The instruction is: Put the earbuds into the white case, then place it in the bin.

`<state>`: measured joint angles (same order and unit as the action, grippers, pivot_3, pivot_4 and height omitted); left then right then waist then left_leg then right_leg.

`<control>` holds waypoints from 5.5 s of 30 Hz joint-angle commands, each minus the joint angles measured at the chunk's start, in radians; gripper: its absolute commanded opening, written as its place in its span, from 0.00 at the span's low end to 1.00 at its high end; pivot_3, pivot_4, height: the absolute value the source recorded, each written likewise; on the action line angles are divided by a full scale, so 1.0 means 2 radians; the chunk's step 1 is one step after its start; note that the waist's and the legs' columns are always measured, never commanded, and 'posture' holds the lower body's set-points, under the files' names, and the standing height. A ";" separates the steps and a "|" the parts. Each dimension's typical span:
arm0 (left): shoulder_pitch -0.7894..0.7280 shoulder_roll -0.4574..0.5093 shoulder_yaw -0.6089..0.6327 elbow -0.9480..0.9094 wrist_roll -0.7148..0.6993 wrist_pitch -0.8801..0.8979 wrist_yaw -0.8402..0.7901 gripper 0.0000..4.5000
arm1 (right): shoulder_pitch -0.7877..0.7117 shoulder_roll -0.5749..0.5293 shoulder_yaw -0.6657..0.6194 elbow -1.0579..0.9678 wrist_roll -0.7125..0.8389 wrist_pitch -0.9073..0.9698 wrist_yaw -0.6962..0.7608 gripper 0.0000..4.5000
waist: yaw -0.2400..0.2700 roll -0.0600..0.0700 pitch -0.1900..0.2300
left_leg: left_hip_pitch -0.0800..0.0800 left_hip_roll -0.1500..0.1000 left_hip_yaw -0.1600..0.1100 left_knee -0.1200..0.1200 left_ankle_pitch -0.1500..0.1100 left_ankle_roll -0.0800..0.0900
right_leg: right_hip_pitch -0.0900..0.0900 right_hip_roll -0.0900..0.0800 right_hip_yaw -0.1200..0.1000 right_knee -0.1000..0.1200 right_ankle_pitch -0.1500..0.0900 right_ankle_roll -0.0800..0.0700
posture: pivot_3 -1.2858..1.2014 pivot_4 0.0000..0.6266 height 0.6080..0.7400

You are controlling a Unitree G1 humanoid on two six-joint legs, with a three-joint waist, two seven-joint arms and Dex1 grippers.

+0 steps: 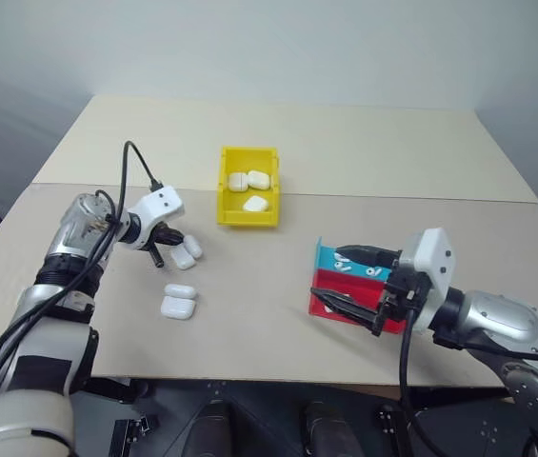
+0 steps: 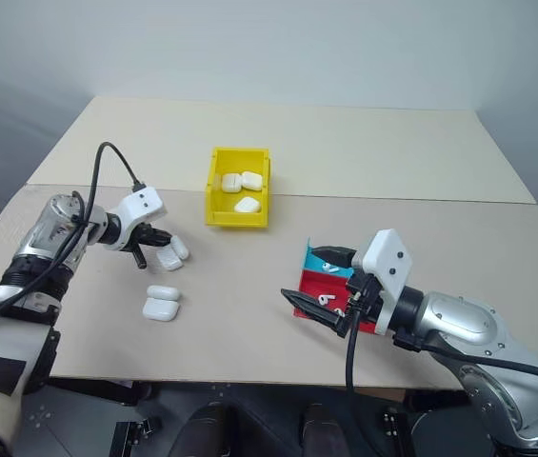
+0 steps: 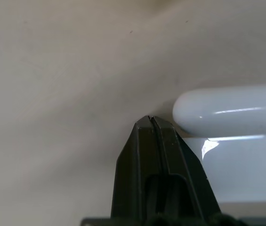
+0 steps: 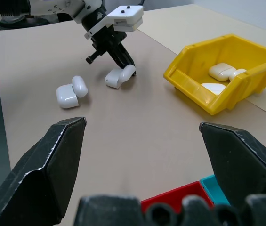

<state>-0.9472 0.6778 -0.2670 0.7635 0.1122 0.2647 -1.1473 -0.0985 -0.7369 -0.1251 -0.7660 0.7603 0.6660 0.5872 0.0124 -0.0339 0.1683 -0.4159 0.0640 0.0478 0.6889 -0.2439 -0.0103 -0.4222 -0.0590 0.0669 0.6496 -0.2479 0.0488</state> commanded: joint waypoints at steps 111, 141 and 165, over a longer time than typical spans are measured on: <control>0.177 -0.029 0.191 -0.464 -0.337 0.116 -0.104 0.62 | -0.312 -0.197 0.165 0.123 -0.047 0.299 0.149 1.00 | -0.017 0.000 0.000 | 0.001 0.001 0.000 0.003 -0.001 0.001 | 0.000 0.000 0.001 0.004 0.000 0.000 | 0.52 0.24 1.00; 0.230 -0.034 0.158 -0.505 -0.362 0.076 -0.079 0.62 | -0.353 -0.105 0.321 0.130 -0.116 0.404 0.047 0.65 | -0.013 0.000 0.000 | 0.000 0.001 0.000 0.003 -0.001 0.002 | -0.001 0.000 0.001 0.003 0.000 0.000 | 0.52 0.24 1.00; 0.240 -0.013 0.160 -0.514 -0.377 0.080 -0.069 0.62 | -0.341 -0.090 0.353 0.151 -0.150 0.374 0.064 0.52 | -0.013 0.000 0.000 | 0.000 0.001 0.000 0.003 -0.001 0.002 | -0.001 0.000 0.001 0.003 0.000 0.000 | 0.52 0.24 1.00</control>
<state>-0.4635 0.6392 0.0415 -0.2277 -0.6192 0.4222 -1.2879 -0.7787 -0.9113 0.5744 -0.4504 0.4657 1.4220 0.7091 -0.0143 -0.0334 0.1683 -0.4164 0.0651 0.0484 0.6950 -0.2458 -0.0071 -0.4243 -0.0587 0.0684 0.6550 -0.2479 0.0484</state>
